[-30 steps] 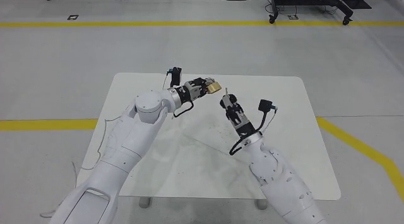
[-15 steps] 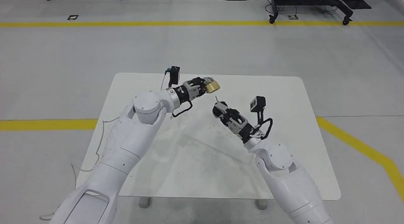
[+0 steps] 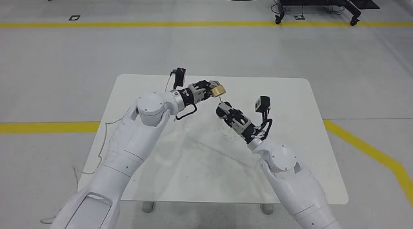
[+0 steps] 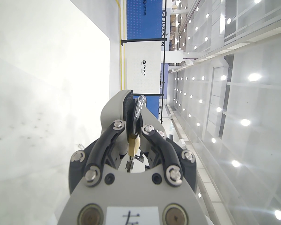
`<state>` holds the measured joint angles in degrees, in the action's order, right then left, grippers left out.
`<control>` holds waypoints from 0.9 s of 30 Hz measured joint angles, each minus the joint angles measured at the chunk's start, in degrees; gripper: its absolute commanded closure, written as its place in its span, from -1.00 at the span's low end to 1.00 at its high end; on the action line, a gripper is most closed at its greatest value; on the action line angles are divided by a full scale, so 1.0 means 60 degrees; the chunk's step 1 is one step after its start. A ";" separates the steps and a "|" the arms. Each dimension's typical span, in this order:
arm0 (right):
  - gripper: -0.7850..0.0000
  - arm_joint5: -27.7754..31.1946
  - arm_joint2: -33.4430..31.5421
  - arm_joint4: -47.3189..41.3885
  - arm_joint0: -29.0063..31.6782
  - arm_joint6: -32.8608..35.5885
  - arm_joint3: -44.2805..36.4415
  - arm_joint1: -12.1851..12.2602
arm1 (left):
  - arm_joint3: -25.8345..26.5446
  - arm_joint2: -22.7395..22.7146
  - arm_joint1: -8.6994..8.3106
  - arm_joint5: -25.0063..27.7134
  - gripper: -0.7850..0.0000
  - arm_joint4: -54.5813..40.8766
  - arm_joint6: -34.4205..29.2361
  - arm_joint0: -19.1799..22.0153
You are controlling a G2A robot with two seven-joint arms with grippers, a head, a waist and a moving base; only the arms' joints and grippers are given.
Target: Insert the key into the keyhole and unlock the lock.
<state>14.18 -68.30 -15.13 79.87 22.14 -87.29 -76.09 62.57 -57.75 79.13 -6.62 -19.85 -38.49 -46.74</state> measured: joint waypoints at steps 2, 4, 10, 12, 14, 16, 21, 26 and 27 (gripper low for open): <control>1.00 0.0007 -0.0036 -0.0017 0.0027 0.0011 -0.0036 0.0008 | -0.0020 -0.0003 0.0001 -0.0006 1.00 0.0039 -0.0011 0.0015; 1.00 0.0023 -0.0073 -0.0012 0.0053 0.0005 -0.0057 0.0015 | -0.0035 -0.0007 0.0002 -0.0016 1.00 0.0069 -0.0015 0.0026; 1.00 -0.0066 -0.0075 0.0069 0.0111 0.0006 -0.0098 0.0027 | -0.0062 0.0019 0.0003 -0.0031 1.00 0.0243 -0.0086 0.0068; 1.00 -0.0123 -0.0065 0.0151 0.0076 -0.0063 -0.0060 0.0026 | -0.0078 0.0019 0.0004 -0.0006 1.00 0.0261 -0.0128 0.0077; 1.00 -0.0151 -0.0043 0.0161 0.0055 -0.0092 -0.0038 0.0021 | -0.0092 0.0014 0.0007 0.0002 1.00 0.0269 -0.0149 0.0084; 1.00 -0.0172 -0.0030 0.0165 0.0041 -0.0110 -0.0024 0.0018 | -0.0098 0.0015 0.0008 0.0005 1.00 0.0293 -0.0166 0.0089; 1.00 -0.0181 -0.0016 0.0118 0.0033 -0.0106 -0.0019 0.0014 | -0.0083 0.0046 0.0011 0.0033 1.00 0.0375 -0.0276 0.0081; 1.00 -0.0228 -0.0022 0.0128 0.0036 -0.0083 -0.0020 0.0019 | -0.0087 0.0043 0.0017 0.0047 1.00 0.0413 -0.0293 0.0087; 1.00 -0.0237 -0.0022 0.0128 0.0033 -0.0084 -0.0014 0.0019 | -0.0088 0.0044 0.0018 0.0055 1.00 0.0419 -0.0304 0.0087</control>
<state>12.75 -68.43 -14.36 80.07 21.64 -87.37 -75.98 62.04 -57.49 79.24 -6.29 -17.34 -40.32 -46.22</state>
